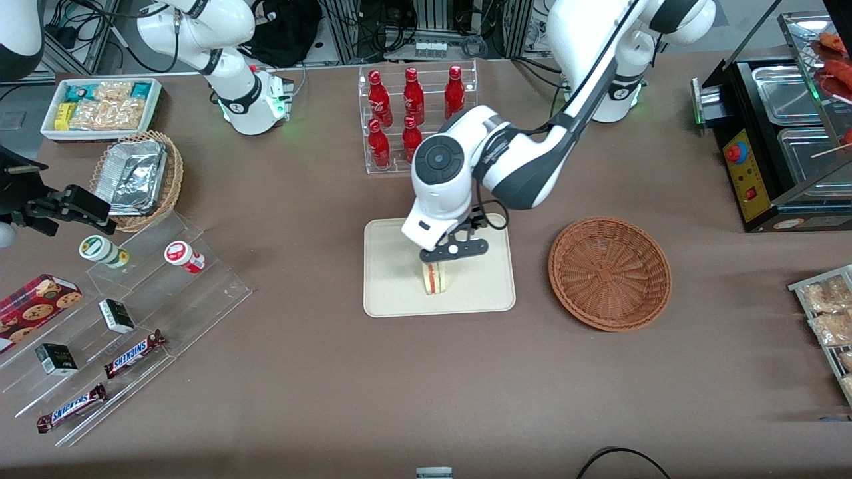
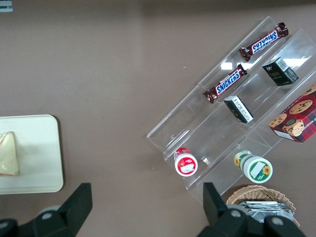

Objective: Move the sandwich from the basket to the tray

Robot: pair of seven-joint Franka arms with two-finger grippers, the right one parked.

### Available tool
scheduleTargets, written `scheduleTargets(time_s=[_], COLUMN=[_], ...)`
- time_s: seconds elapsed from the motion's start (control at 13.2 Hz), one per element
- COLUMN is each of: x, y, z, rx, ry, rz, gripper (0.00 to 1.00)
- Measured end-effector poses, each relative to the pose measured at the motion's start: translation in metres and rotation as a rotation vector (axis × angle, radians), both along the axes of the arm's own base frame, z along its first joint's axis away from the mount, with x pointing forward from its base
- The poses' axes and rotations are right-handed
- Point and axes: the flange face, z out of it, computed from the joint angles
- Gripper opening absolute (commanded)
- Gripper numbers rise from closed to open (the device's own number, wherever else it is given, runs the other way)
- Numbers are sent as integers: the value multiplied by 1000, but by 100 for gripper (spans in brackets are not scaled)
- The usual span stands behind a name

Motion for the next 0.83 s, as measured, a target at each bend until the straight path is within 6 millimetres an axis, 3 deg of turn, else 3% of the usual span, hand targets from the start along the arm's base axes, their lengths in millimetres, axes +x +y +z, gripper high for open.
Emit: scheduleTargets(time_s=[0.45,0.83], x=[51,73], y=[110,213], z=[19,46], rx=[53,32], ry=[68,89], rz=[32,-14], gripper=[100,100])
